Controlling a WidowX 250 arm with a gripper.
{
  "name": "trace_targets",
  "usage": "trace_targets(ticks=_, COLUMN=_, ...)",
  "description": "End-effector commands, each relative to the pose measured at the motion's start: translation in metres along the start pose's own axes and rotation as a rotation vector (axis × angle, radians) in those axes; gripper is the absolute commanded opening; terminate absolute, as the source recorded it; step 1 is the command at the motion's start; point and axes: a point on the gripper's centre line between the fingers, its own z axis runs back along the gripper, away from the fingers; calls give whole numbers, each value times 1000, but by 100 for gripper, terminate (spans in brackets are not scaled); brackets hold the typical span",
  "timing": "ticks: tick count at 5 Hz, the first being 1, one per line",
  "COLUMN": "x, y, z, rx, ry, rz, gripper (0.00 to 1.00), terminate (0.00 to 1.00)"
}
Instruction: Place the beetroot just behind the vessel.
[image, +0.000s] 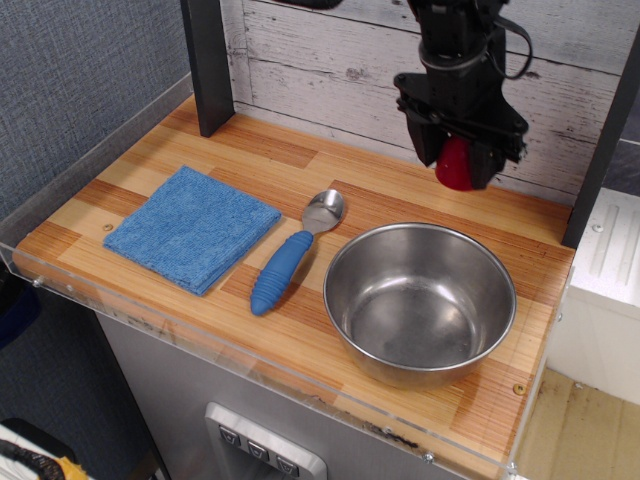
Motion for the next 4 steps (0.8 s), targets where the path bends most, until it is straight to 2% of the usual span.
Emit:
trace_targets(ticks=1, x=1, y=-24, z=6, rx=-28, ry=-17, rz=-81, gripper=0, terminate=0)
trace_targets(ticks=4, x=3, y=-23, z=-26, rx=-24, ry=35, rz=-81, gripper=0, terminate=0)
